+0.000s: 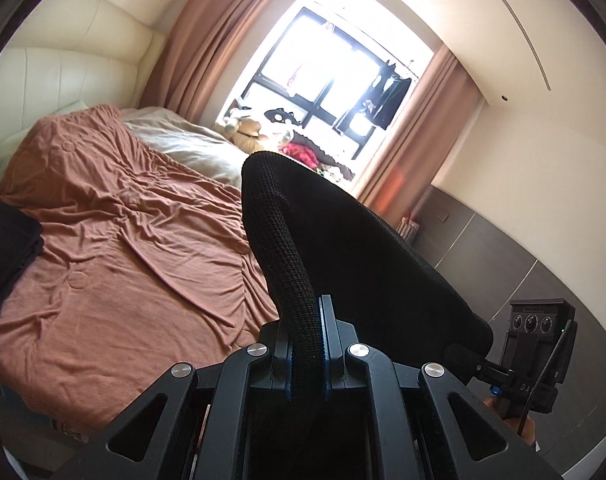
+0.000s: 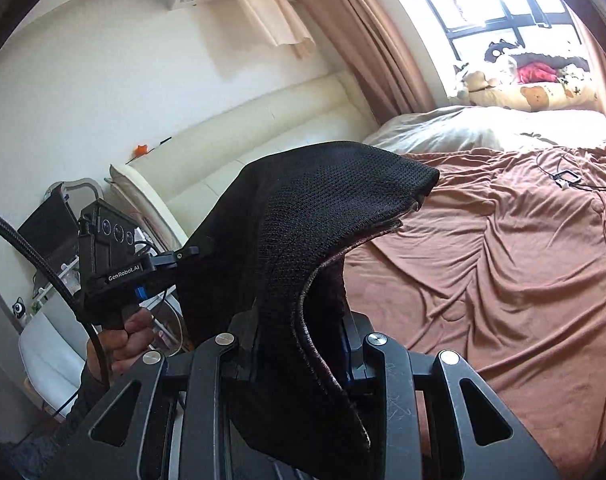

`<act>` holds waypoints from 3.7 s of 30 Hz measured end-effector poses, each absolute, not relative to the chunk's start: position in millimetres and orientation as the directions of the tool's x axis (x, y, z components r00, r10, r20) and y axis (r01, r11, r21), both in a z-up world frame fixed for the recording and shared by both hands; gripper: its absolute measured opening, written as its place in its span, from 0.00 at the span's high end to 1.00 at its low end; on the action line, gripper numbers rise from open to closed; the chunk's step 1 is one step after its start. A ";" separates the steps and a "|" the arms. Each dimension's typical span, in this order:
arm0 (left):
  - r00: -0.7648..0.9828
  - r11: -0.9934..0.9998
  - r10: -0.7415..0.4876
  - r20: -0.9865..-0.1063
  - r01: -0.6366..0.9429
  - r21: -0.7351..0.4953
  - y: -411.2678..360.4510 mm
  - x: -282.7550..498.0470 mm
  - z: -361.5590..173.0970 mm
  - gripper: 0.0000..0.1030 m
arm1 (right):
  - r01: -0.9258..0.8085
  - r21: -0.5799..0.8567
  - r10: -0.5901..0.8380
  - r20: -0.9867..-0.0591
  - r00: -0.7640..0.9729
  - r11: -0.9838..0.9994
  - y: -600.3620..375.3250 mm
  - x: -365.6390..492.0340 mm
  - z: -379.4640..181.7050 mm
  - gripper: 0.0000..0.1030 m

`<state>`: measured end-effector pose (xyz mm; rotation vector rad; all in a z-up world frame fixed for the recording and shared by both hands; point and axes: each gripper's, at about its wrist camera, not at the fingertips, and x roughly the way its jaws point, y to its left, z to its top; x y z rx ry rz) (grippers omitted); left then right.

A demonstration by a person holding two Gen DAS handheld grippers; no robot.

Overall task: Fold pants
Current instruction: 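Lift the folded shorts off the bed with both tools, then carry the folded black shorts with both tools toward the headboard corner of the bed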

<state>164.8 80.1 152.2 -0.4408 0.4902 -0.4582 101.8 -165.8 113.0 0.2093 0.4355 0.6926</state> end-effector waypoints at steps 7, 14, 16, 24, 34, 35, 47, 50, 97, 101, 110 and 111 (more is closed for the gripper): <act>0.825 0.836 -0.457 -0.332 0.271 -0.476 124.0 134.4 180.7 0.90 | -0.602 0.314 0.678 -0.314 0.664 0.734 -126.6 107.8 120.0 0.75; 0.876 0.863 -0.380 -0.298 0.220 -0.455 175.9 104.6 208.6 0.90 | -0.657 0.319 0.731 -0.288 0.619 0.683 -83.0 123.0 128.6 0.75; 0.887 0.869 -0.360 -0.289 0.207 -0.449 190.7 98.8 215.2 0.90 | -0.677 0.309 0.744 -0.284 0.605 0.668 -71.5 127.8 132.0 0.75; 0.921 0.909 -0.270 -0.281 0.147 -0.391 246.5 90.0 231.5 0.90 | -0.727 0.311 0.791 -0.253 0.557 0.612 -40.0 157.5 127.4 0.75; 0.948 0.937 -0.157 -0.277 0.054 -0.346 320.2 101.4 235.7 0.91 | -0.776 0.310 0.835 -0.243 0.493 0.549 9.1 198.8 100.4 0.75; 0.949 0.937 -0.149 -0.277 0.046 -0.346 327.4 104.7 235.7 0.91 | -0.780 0.307 0.837 -0.250 0.487 0.546 15.8 204.2 98.9 0.75; 0.957 0.932 -0.059 -0.283 -0.049 -0.360 412.1 142.0 209.4 0.91 | -0.821 0.284 0.861 -0.287 0.421 0.496 90.2 283.3 80.5 0.75; 0.955 0.934 -0.025 -0.294 -0.083 -0.348 433.5 154.9 197.6 0.91 | -0.825 0.312 0.873 -0.299 0.386 0.472 110.3 312.5 68.3 0.75; 0.705 0.896 0.163 -0.691 -0.399 -0.196 557.3 411.6 11.1 0.92 | -0.631 0.575 0.837 -0.488 0.246 0.521 271.1 592.7 -97.8 0.75; 0.613 0.878 0.178 -0.769 -0.453 -0.157 567.5 429.4 -17.6 0.88 | -0.610 0.581 0.825 -0.510 0.243 0.539 268.8 599.1 -109.9 0.75; 0.591 0.836 0.254 -0.765 -0.533 -0.134 582.3 411.0 -16.4 0.54 | -0.453 0.718 0.843 -0.508 0.177 0.528 258.7 640.4 -132.7 0.43; 0.592 0.834 0.255 -0.764 -0.535 -0.136 583.0 407.7 -14.4 0.54 | -0.441 0.741 0.856 -0.492 0.157 0.507 258.3 645.7 -133.1 0.43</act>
